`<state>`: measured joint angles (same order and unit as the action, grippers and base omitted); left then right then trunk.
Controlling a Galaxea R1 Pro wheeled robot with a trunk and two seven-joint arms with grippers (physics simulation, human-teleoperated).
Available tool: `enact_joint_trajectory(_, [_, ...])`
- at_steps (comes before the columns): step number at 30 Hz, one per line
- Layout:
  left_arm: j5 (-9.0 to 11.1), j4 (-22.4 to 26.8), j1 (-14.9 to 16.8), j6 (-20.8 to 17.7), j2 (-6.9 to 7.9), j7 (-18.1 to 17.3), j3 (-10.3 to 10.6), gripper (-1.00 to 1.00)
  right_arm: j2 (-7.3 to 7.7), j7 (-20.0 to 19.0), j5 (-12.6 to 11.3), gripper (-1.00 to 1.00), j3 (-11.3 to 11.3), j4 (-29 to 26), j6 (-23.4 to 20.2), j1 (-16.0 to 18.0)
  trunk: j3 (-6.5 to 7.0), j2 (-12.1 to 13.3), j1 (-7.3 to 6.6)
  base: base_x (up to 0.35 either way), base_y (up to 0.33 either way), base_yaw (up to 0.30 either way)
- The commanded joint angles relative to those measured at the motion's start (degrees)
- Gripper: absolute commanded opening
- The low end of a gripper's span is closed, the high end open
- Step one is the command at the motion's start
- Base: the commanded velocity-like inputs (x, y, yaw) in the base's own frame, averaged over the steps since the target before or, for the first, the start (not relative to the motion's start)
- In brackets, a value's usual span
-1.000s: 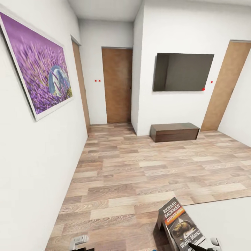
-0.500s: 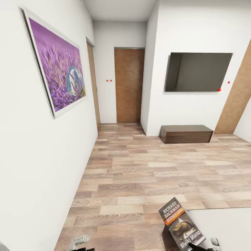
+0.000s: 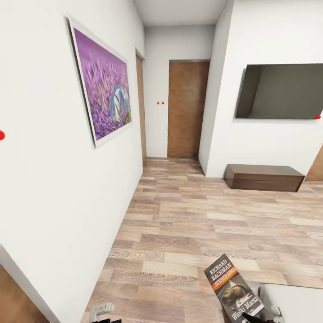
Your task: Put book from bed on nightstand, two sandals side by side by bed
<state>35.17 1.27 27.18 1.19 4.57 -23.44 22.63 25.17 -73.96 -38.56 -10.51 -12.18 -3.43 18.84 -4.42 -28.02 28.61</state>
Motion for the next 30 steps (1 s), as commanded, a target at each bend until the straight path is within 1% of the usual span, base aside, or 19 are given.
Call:
enact_joint_trajectory(1, [0.4,-0.1,0.1,0.1,0.00,-0.2,0.5,1.00,0.05,-0.1,-0.6,-1.00,-0.3,0.0,-0.3,0.0,-0.14,-0.1,0.03,0.000,0.000,0.280])
enact_joint_trajectory(30, [0.4,-0.1,0.1,0.2,0.09,-0.2,0.5,1.00,0.05,0.0,-0.6,-1.00,-0.2,0.0,-0.3,0.0,-0.78,-0.1,0.03,0.000,0.000,0.280])
